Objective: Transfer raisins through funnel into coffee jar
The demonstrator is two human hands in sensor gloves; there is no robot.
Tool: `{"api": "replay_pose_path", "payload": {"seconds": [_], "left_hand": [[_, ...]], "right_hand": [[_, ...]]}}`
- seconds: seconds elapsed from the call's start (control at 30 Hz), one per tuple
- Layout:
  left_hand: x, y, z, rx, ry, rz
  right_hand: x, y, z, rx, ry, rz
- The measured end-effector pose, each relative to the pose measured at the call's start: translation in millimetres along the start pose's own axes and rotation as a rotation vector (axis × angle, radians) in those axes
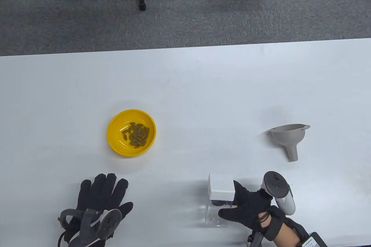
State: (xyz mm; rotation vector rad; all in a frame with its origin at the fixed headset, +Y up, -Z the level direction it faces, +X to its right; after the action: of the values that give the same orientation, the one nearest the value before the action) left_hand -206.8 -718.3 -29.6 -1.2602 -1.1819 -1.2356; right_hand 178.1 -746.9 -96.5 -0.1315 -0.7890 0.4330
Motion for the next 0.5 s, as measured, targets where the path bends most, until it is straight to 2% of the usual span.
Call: {"api": "replay_pose_path", "payload": {"seconds": [0.1,0.2,0.3,0.37,0.5], "left_hand": [[-1,0,4,0.039,0.002,0.000],[-2,6,20,0.079,0.008,-0.027],[-7,20,47,0.173,0.018,-0.068],[-13,38,71,0.294,0.029,-0.111],[-29,76,103,0.517,0.019,-0.196]], "right_hand": [[2,2,0,0.003,-0.002,-0.009],[5,5,-1,0.004,-0.008,-0.024],[7,10,-3,0.001,-0.020,-0.046],[9,14,-4,-0.001,-0.027,-0.063],[12,18,-5,-0.007,-0.036,-0.079]]}}
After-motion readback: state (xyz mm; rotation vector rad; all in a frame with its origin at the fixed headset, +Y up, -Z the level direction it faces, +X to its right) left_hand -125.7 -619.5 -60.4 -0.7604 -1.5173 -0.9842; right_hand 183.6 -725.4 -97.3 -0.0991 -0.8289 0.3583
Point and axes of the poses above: the tracker on the back of each hand, its own y axis roughly to the thumb side, its own x axis roughly from the fingertips to the wrist, z = x × y, the point moved 4 cm from there along -x, roughly from the wrist to the fingertips, and after that the axes turned 8 degrees about z, right-handed, at the moved point
